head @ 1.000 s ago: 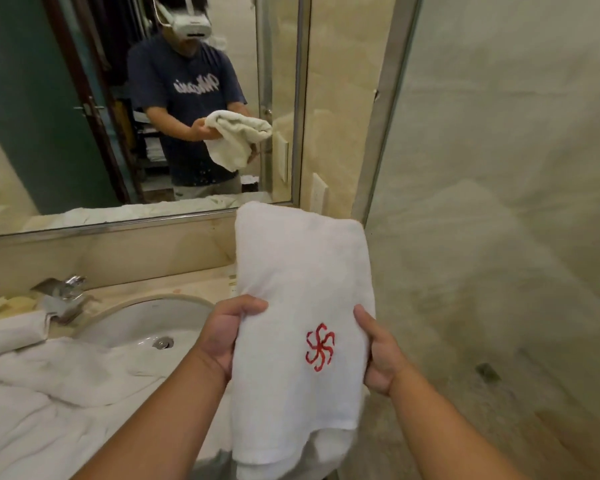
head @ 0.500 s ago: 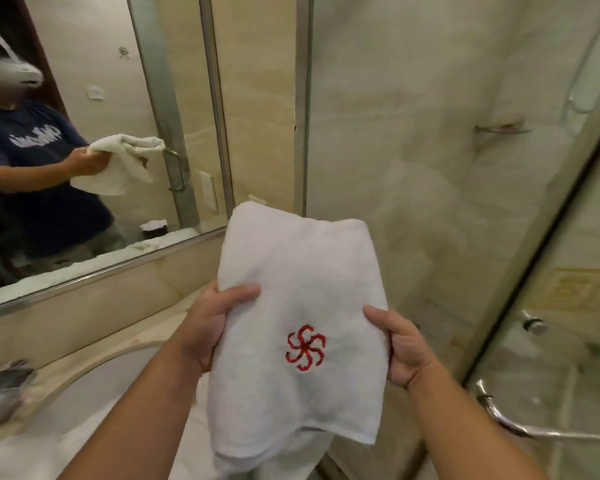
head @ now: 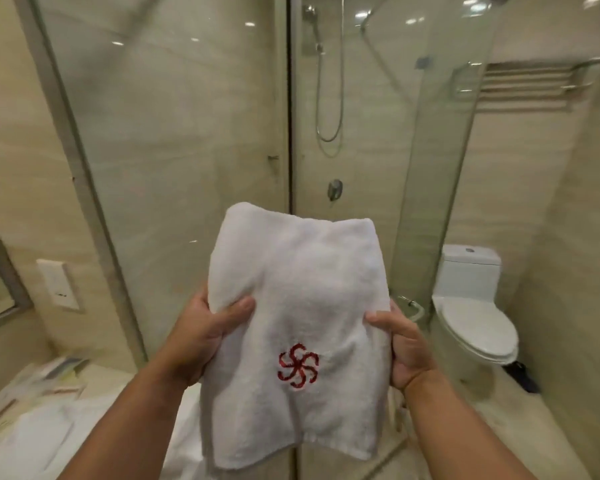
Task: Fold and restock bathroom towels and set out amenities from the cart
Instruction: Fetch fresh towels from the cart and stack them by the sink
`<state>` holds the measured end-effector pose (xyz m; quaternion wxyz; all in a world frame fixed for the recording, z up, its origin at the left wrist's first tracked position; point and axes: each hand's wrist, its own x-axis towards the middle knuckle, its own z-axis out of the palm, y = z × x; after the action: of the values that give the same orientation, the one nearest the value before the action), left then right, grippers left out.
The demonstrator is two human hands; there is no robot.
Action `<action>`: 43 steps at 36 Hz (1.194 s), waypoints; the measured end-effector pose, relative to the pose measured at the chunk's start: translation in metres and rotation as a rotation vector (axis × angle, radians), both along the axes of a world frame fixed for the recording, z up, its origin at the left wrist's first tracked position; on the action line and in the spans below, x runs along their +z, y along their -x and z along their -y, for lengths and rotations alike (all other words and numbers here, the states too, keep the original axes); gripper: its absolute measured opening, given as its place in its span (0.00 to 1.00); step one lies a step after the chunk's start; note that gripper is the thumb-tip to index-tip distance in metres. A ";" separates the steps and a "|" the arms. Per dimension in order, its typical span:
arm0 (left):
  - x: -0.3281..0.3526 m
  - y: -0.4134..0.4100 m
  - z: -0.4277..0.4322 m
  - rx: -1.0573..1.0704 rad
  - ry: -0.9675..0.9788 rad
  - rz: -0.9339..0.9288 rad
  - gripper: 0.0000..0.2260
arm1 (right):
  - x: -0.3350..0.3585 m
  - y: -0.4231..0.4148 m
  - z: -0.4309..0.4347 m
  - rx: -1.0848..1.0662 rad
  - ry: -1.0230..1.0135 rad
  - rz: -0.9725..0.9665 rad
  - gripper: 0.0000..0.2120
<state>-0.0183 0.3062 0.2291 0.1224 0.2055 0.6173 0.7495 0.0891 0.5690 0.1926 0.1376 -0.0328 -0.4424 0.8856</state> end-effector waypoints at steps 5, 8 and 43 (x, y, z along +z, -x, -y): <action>-0.008 -0.026 -0.089 -0.075 0.070 -0.121 0.35 | 0.001 -0.076 -0.071 -0.280 -0.030 0.027 0.29; -0.014 -0.051 -0.151 -0.120 0.050 -0.142 0.34 | 0.002 -0.126 -0.113 -0.436 -0.022 0.031 0.31; -0.058 -0.486 -0.753 -1.137 0.007 -0.418 0.23 | -0.024 -0.627 -0.415 -1.544 0.228 0.355 0.30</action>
<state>0.4673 1.0590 0.1711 0.3805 0.6458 0.4242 0.5082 0.7159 0.9835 0.1689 0.6350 -0.4840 -0.2168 0.5617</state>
